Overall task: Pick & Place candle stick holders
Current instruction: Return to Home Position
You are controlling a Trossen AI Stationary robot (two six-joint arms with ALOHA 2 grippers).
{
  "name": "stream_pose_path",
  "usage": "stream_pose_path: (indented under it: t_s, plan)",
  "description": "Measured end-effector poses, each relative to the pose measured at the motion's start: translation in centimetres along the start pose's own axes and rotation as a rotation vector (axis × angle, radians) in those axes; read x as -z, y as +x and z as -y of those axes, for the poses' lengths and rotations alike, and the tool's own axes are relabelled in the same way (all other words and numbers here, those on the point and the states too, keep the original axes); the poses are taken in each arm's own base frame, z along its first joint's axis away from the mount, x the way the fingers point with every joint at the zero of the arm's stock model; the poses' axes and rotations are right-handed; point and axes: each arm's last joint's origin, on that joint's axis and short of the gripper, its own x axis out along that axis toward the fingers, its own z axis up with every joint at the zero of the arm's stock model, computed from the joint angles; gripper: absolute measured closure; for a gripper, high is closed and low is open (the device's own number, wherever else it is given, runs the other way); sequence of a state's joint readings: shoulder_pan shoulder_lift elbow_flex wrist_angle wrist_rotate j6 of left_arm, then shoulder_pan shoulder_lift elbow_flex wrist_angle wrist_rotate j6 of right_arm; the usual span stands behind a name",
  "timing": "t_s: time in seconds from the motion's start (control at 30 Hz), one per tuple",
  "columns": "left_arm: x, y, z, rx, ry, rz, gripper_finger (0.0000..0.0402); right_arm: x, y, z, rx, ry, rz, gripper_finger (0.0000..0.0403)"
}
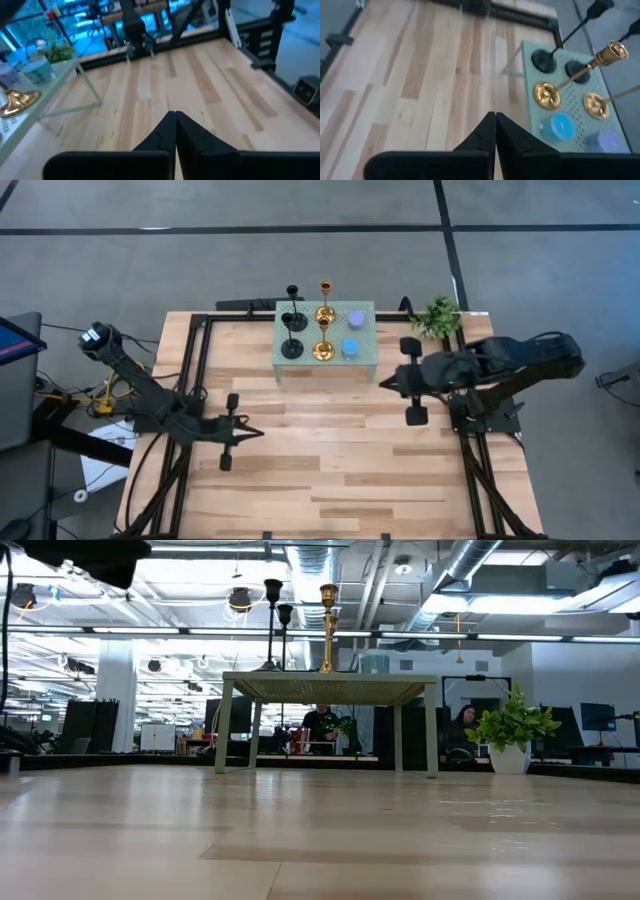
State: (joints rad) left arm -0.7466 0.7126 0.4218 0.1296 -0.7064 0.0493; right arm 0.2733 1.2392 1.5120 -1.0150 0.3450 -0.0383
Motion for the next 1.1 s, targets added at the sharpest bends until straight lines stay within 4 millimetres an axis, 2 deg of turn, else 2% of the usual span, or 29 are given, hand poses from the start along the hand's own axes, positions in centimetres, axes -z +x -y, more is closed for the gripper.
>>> stream_pose_path:
  t_s: [0.13, 0.27, 0.5, 0.6, 0.77, 0.93, 1.1]
  plan:
    - [0.2, -0.5, -0.6, 0.003, 0.000, 0.086, 0.0398, 3.1, -0.2, -0.3, -0.009, -0.012, 0.128, 0.0403]
    - [-0.7, 0.1, -1.4, 0.053, 0.032, 0.200, 0.0398, 5.4, -0.5, 0.1, -0.065, 0.004, 0.254, 0.0403]
    - [-0.6, 1.7, -4.9, 0.023, 0.108, 0.231, 0.0397, 7.0, -2.6, 1.4, -0.122, 0.008, 0.402, 0.0403]
    - [-0.8, 1.7, -6.6, 0.012, 0.093, 0.262, 0.0398, 7.3, -3.3, 1.8, -0.109, 0.005, 0.427, 0.0403]
    - [-1.5, 0.1, -8.6, -0.026, 0.066, 0.344, 0.0396, 7.9, -4.3, 2.0, -0.097, -0.011, 0.464, 0.0403]
    - [-1.4, -2.4, -9.4, -0.034, 0.038, 0.365, 0.0397, 9.9, -3.2, 1.5, -0.087, -0.011, 0.467, 0.0403]
    - [-0.9, -4.8, -9.4, -0.029, -0.017, 0.359, 0.0396, 12.4, -2.4, 1.0, -0.085, 0.023, 0.494, 0.0403]
